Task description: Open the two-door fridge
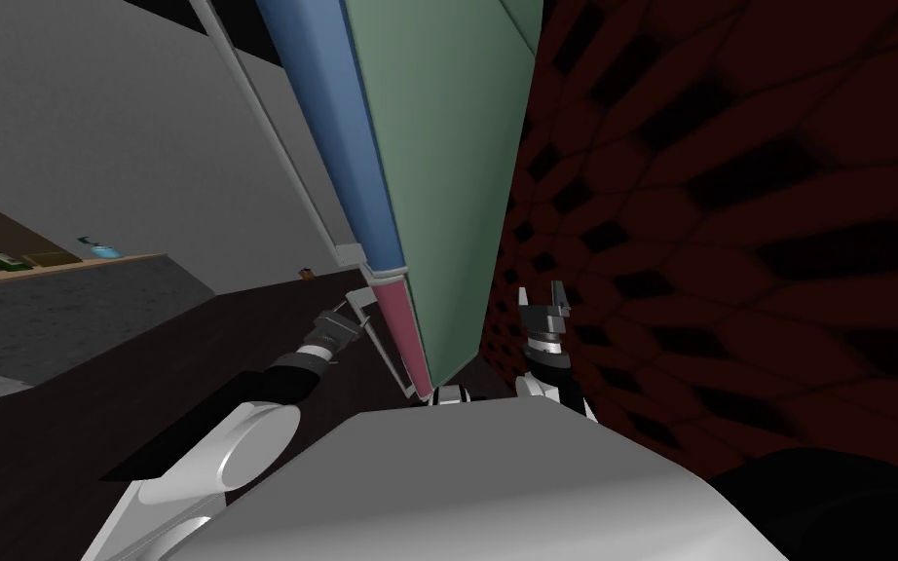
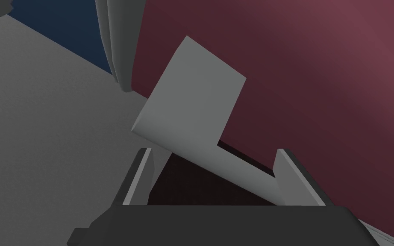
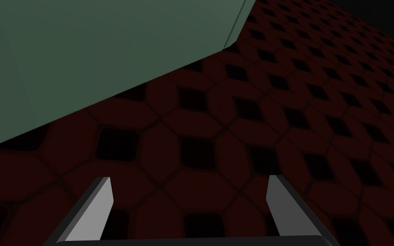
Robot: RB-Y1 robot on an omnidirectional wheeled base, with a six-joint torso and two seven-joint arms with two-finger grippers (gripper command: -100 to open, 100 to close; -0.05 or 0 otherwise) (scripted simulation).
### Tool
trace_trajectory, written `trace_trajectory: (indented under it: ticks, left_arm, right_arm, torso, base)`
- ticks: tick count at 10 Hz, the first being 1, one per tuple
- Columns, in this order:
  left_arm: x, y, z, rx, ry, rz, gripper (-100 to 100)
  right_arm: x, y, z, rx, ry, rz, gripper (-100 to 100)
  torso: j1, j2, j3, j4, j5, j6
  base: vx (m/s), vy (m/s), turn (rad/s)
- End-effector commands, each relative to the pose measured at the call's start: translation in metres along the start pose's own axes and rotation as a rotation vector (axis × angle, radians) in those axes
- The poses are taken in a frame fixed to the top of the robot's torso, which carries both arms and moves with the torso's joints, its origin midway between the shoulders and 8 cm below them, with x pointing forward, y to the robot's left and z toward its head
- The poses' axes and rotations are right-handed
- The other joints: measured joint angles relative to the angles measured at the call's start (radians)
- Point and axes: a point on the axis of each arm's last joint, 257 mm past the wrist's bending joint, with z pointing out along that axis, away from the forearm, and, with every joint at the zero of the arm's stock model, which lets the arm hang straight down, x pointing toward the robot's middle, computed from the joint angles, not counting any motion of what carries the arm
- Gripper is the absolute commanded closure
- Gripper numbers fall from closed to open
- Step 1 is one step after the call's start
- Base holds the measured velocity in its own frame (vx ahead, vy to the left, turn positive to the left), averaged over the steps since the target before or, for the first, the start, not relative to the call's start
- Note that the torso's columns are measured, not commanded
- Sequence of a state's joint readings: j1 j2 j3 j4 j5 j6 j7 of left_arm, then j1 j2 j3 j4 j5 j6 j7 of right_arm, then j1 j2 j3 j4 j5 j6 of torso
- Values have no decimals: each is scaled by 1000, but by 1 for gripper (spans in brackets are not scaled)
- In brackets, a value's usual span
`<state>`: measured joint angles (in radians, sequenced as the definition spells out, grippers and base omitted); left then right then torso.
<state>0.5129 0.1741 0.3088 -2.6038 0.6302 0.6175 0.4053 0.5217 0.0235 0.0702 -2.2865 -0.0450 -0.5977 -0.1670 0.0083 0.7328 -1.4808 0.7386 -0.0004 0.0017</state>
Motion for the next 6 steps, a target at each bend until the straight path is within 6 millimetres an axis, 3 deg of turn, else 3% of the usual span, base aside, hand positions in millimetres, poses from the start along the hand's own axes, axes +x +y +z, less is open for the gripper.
trace_trajectory:
  ticks: [1, 6]
  left_arm:
    - [8, -1, 3, -3, 28, 9, 100]
    - [26, 8, 9, -40, 90, 10, 100]
  right_arm:
    - [0, 0, 0, 0, 0, 0, 0]
    - [0, 0, 0, 0, 0, 0, 0]
  torso:
    - [-1, -5, -3, 0, -1, 1]
    - [-8, -15, -10, -2, -3, 4]
  base:
    - [-76, 233, -52]
    - [-73, 268, -79]
